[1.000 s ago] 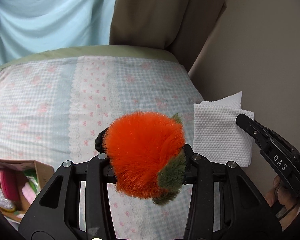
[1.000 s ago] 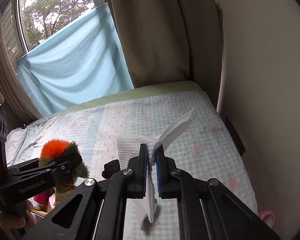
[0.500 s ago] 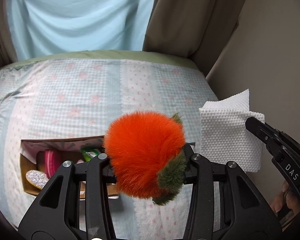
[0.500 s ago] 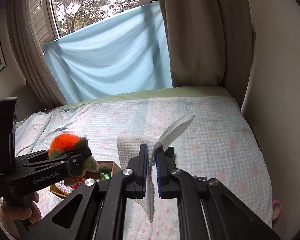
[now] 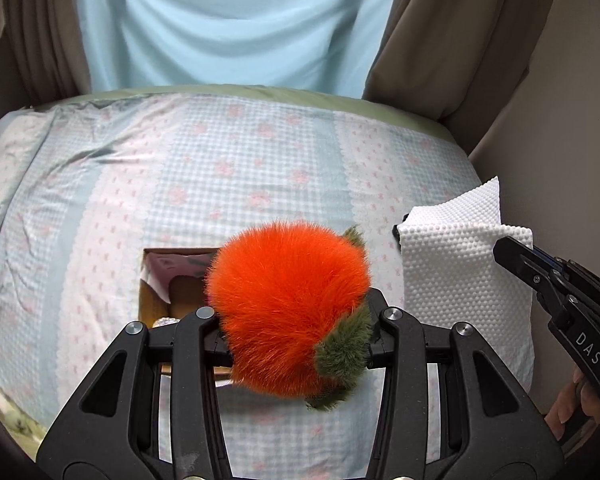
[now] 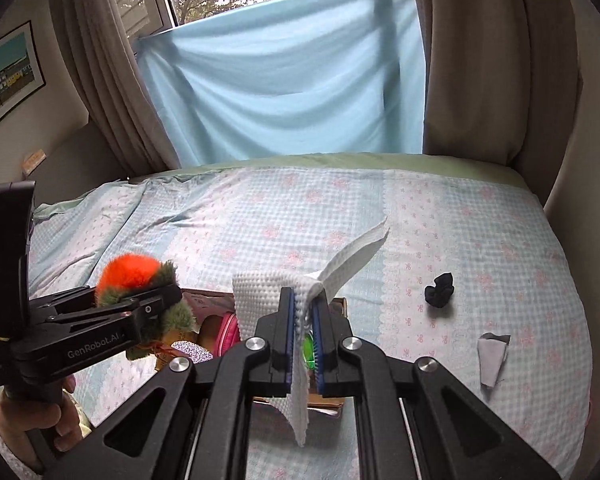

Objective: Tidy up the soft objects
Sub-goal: 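Lift and carry the orange pom-pom and white tissue over the cardboard box, then lower the pom-pom and tissue into the box and open both tools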

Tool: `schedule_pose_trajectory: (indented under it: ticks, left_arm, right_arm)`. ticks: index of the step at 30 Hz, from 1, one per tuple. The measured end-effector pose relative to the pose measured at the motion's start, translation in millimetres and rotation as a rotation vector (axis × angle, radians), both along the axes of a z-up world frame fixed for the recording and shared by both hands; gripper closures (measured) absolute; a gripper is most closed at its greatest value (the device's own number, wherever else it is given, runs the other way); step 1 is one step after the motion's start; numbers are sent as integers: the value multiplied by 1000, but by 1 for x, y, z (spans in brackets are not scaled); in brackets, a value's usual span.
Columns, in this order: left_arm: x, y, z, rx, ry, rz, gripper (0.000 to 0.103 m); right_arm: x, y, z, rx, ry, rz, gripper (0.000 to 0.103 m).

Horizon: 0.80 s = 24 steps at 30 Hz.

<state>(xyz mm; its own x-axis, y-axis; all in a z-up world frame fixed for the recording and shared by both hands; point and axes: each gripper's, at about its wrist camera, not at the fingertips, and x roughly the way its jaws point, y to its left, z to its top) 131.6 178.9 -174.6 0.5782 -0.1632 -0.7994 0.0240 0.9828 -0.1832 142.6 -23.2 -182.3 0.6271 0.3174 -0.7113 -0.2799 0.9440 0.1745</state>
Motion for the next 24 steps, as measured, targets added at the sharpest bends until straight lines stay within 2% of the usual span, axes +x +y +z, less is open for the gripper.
schedule_pose_trajectory:
  ticks: [4,11,20,24]
  left_arm:
    - [3,42,-18,29,33,15,65]
    - [32,90,-78,50,156,26,65]
    - [79,107,-157,49,326,6,65]
    - [94,103,-182,49,380,-15,65]
  right_arm:
    - [11,27,-25,-6,67,8,95]
    - [41,65,-74,-61,207,24,95]
    - [77,89,-139,-90,385,36,95]
    - [84,100,-165,-85,444,73,95]
